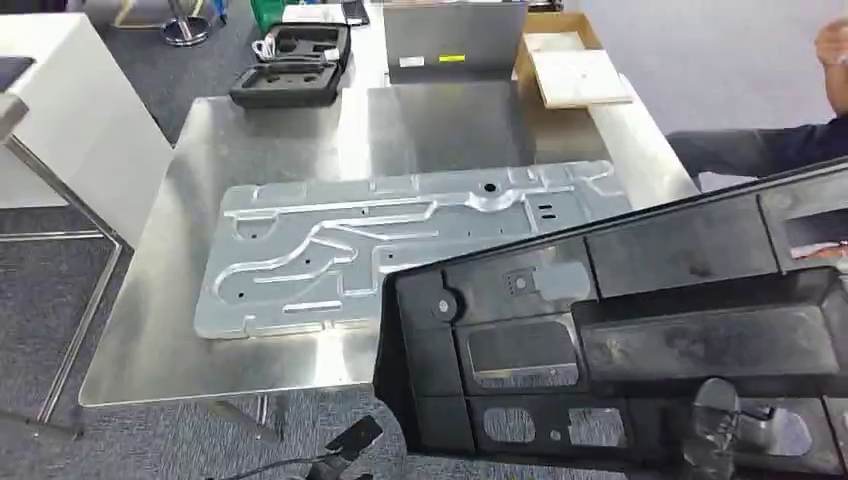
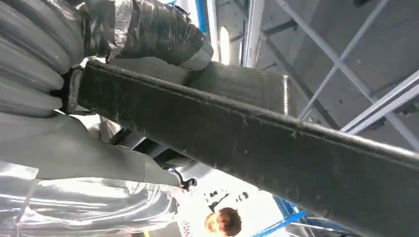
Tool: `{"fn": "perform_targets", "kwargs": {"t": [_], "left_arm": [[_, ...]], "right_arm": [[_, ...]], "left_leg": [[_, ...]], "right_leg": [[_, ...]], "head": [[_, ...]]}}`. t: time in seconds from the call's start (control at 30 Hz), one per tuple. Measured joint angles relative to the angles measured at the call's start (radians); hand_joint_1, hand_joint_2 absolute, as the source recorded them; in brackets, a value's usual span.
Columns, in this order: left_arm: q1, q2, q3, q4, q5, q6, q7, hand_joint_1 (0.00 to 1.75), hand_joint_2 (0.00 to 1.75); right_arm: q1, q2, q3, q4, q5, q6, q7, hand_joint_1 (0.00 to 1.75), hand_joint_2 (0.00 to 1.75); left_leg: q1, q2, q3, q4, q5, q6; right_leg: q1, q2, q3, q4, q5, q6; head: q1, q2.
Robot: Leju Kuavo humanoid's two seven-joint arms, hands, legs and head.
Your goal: Take the parts from the cabinet and place them on the table.
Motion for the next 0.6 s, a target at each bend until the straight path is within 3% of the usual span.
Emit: {"fn": "perform_targets", "kwargs": {"t": [0.03,0.07,0.1,0.13,0.17,0.2,0.27,0.3,0.37,0.4,0.43,0.5,0.53,0.6], "left_arm": [[0.005,0.000,0.000,0.000,0.000,0.000,0.000,0.00,1.75],[0.002,0.000,0.000,0.000,-0.001,0.000,0.000,0.00,1.75],[0.000,0.000,0.000,0.000,-0.001,0.001,0.000,0.00,1.75],[0.000,0.000,0.000,0.000,-0.001,0.003,-0.001,0.00,1.75],[-0.002,0.000,0.000,0.000,-0.001,0.003,-0.001,0.00,1.75],[-0.005,0.000,0.000,0.000,-0.001,0.003,-0.001,0.00,1.75],[-0.006,-0.001,0.000,-0.001,-0.002,0.006,-0.001,0.00,1.75],[-0.005,-0.001,0.000,-0.001,-0.001,0.006,0.000,0.00,1.75],[0.001,-0.001,0.000,-0.001,-0.001,0.005,0.002,0.00,1.75],[0.003,-0.001,0.000,-0.001,-0.001,0.005,0.002,0.00,1.75],[0.004,-0.001,0.000,-0.001,-0.002,0.005,0.003,0.00,1.75],[0.004,0.000,0.000,0.000,-0.008,0.006,0.007,0.00,1.75],[0.004,0.002,0.000,0.000,-0.009,0.010,0.010,0.00,1.75],[0.004,0.003,0.000,0.000,-0.013,0.022,0.021,0.00,1.75]], "right_arm": [[0.001,0.000,0.000,0.001,-0.001,0.000,0.000,1.64,1.75],[0.006,-0.001,0.000,0.005,-0.002,0.000,-0.001,1.64,1.75],[0.005,-0.001,0.000,0.005,-0.004,0.000,0.001,1.64,1.75],[0.004,-0.001,0.000,0.005,-0.006,0.000,0.002,1.64,1.75],[0.001,-0.001,0.000,0.004,-0.006,0.000,0.001,1.64,1.75],[-0.001,0.000,0.000,0.003,-0.007,0.000,0.001,1.64,1.75],[-0.002,0.000,0.000,0.004,-0.016,0.000,0.003,1.64,1.75],[-0.003,0.000,0.000,0.005,-0.018,0.000,0.006,1.64,1.75],[-0.003,0.000,0.000,0.008,-0.026,0.000,0.015,1.64,1.75],[-0.003,0.000,0.000,0.009,-0.024,-0.002,0.023,1.64,1.75],[-0.006,0.000,0.000,0.011,-0.008,-0.013,0.045,1.64,1.75],[-0.019,0.000,0.000,0.016,0.077,-0.038,0.133,1.64,1.75],[-0.025,-0.002,-0.001,0.019,0.185,-0.049,0.220,1.64,1.75],[-0.045,-0.008,-0.002,0.027,0.415,-0.060,0.402,1.64,1.75]], "left_leg": [[-0.001,0.000,-0.003,0.000,-0.019,-0.006],[-0.005,-0.004,0.014,0.033,-0.037,-0.013],[-0.007,-0.007,0.006,0.029,-0.052,-0.020],[-0.006,-0.006,0.016,0.032,-0.054,-0.027],[-0.006,-0.007,0.011,0.038,-0.053,-0.028],[-0.004,-0.006,0.002,0.049,-0.051,-0.031],[-0.002,0.001,-0.064,0.164,-0.049,-0.045],[0.002,0.002,-0.108,0.232,-0.074,-0.051],[0.009,0.005,-0.185,0.326,-0.153,-0.059],[0.011,0.006,-0.198,0.324,-0.156,-0.061],[0.011,0.006,-0.196,0.288,-0.128,-0.060],[0.011,0.006,-0.149,0.140,-0.009,-0.049],[0.009,0.006,-0.122,0.059,0.050,-0.040],[0.000,0.005,-0.124,0.035,0.015,-0.036]], "right_leg": [[0.000,-0.002,-0.012,-0.065,0.167,-0.005],[0.005,-0.003,-0.030,-0.077,0.223,-0.012],[0.008,0.000,-0.021,-0.063,0.220,-0.021],[0.008,0.000,-0.022,-0.061,0.213,-0.030],[0.009,0.000,-0.019,-0.064,0.213,-0.032],[0.001,0.000,-0.011,-0.075,0.213,-0.036],[-0.002,-0.004,0.004,-0.087,0.210,-0.042],[-0.003,-0.004,0.008,-0.088,0.206,-0.044],[-0.002,-0.002,0.018,-0.089,0.194,-0.047],[-0.002,-0.001,0.024,-0.089,0.189,-0.047],[-0.002,0.001,0.033,-0.089,0.184,-0.046],[-0.002,0.004,0.049,-0.089,0.175,-0.044],[-0.003,0.005,0.052,-0.090,0.172,-0.043],[0.001,0.009,0.049,-0.087,0.168,-0.031]], "head": [[0.000,0.000],[-0.002,0.000],[-0.002,0.000],[-0.005,0.000],[-0.007,0.000],[-0.008,0.000],[-0.013,0.000],[-0.012,0.000],[-0.013,0.000],[-0.013,0.000],[-0.013,0.000],[-0.013,0.000],[-0.012,0.000],[-0.013,0.000]]}}
